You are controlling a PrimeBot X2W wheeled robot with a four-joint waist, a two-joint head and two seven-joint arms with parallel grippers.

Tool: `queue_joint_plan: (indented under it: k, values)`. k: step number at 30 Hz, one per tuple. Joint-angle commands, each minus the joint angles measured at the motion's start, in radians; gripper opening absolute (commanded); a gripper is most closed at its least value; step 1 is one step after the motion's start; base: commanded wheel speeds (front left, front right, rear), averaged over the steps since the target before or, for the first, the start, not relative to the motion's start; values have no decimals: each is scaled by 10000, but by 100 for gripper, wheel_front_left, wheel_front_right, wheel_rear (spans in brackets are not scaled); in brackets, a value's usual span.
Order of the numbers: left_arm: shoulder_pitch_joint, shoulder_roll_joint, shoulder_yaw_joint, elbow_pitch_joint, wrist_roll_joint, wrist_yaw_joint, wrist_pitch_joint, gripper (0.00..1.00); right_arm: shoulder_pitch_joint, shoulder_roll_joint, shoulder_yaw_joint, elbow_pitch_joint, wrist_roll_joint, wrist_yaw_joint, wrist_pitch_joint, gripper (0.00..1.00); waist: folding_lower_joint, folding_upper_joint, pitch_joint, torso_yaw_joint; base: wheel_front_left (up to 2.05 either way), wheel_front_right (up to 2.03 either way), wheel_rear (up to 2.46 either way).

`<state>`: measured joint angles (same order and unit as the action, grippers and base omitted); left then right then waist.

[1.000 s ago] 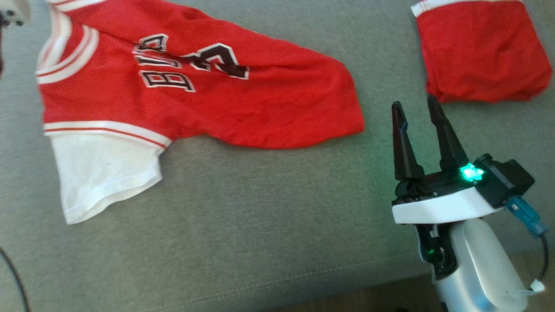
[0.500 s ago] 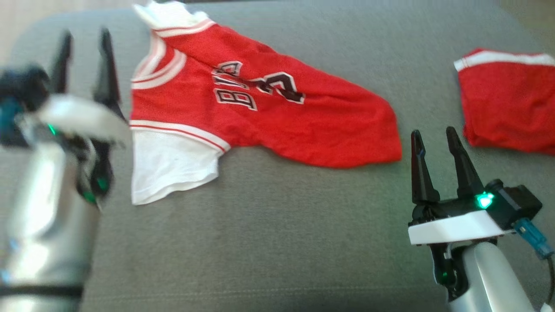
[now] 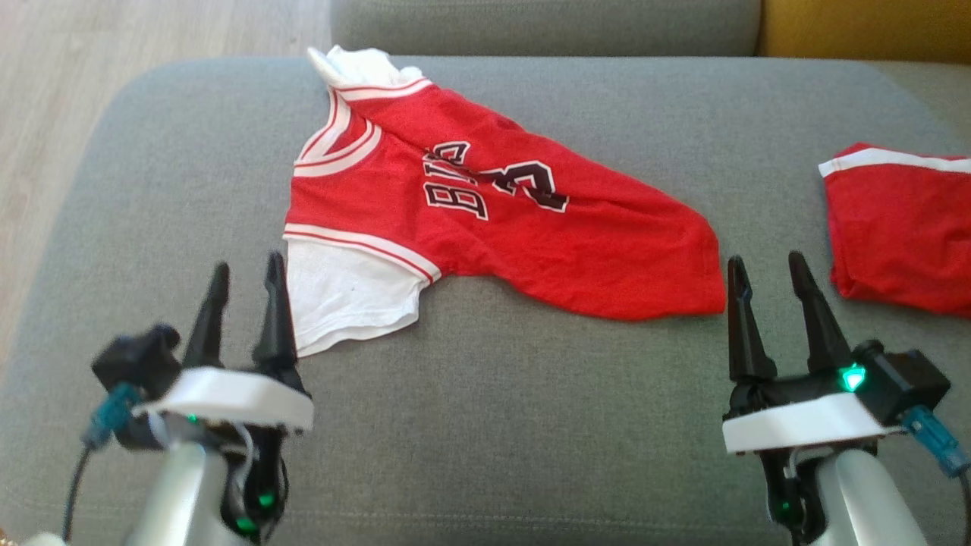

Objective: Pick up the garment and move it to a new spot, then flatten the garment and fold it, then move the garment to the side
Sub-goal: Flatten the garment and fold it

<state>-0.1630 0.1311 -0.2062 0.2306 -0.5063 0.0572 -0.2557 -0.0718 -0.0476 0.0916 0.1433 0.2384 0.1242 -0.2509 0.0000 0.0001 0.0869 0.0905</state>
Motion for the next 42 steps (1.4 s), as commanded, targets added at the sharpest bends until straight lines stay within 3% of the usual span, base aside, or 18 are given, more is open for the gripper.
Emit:
queue_joint_plan:
  k: [1, 12, 29, 36, 42]
  values:
    - [-184, 38, 456, -390, 175, -27, -60, 100, -57, -26, 230, -253, 67, 65, -92, 100, 0, -1, -74, -16, 0, 0, 0]
    - [564, -635, 611, -369, 797, -502, -60, 100, 37, -26, 241, -296, 75, 65, -95, 100, 0, -1, -66, -91, 0, 0, 0]
    - [672, -802, 802, -146, 1205, -802, -60, 100, 29, -26, 338, -177, 108, 65, -103, 100, 0, -1, -157, -223, 0, 0, 0]
    - [692, -806, 682, 206, 1241, -647, -60, 100, 62, -26, 378, -193, 89, 65, -104, 100, 0, -1, -234, -269, 0, 0, 0]
    - [262, -682, 776, 1891, 1562, -14, 79, 100, -30, -26, 521, -232, 87, 65, -97, 100, 0, -1, -100, -468, 0, 0, 0]
